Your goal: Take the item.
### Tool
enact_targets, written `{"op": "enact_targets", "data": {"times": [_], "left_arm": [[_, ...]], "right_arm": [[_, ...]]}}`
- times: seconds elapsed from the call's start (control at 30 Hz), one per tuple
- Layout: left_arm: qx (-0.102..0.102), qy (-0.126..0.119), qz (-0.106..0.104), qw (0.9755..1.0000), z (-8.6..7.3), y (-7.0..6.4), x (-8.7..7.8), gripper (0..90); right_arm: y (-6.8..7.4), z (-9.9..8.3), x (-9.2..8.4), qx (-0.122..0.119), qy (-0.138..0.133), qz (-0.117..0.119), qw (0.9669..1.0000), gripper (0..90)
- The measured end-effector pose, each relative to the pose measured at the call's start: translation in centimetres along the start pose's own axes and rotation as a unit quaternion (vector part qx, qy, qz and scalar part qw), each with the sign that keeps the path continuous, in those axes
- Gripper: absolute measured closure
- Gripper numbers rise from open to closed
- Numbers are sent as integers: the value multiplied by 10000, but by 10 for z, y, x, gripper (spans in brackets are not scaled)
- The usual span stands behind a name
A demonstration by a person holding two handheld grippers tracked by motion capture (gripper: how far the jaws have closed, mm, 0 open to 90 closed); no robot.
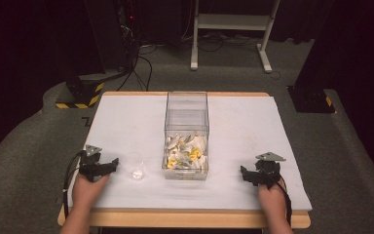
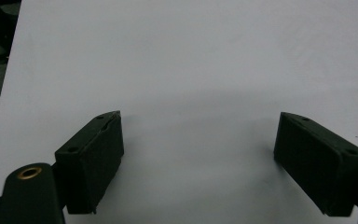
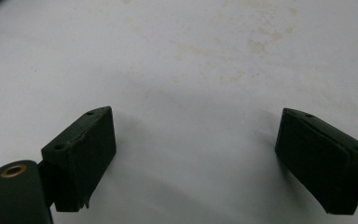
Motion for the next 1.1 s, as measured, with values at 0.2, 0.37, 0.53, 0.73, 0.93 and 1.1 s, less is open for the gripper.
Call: {"op": "enact_targets", "data": {"times": [0.2,0.37,0.53,0.73,0.93,1.1], "left_arm": [[-4,-4,17,10000,0,0,0,160],[-8,-2,10,10000,0,0,0,160],[-4,4,10,10000,0,0,0,160],[25,-13,16,10000,0,-1,-1,172],[87,113,-36,9999,2,0,-1,171],[99,-2,-179,9998,4,0,-5,158]], "right_arm": [[-1,0,0,-8,6,22,10000,118],[-1,0,0,-9,6,24,10000,118],[-1,0,0,-15,7,24,10000,118],[0,0,0,-10,5,18,10000,118],[0,0,0,-10,5,15,10000,118],[-1,0,0,-18,7,17,10000,118]]}}
Point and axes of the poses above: each handheld gripper's, and its own axes: x roughly forward along the jaws, z roughly out of its top, y roughly to its left, the point moved 5 cm from there along x, roughly forward along the jaws, and after that the axes turned 10 degrees about z, right-handed, at the moved point
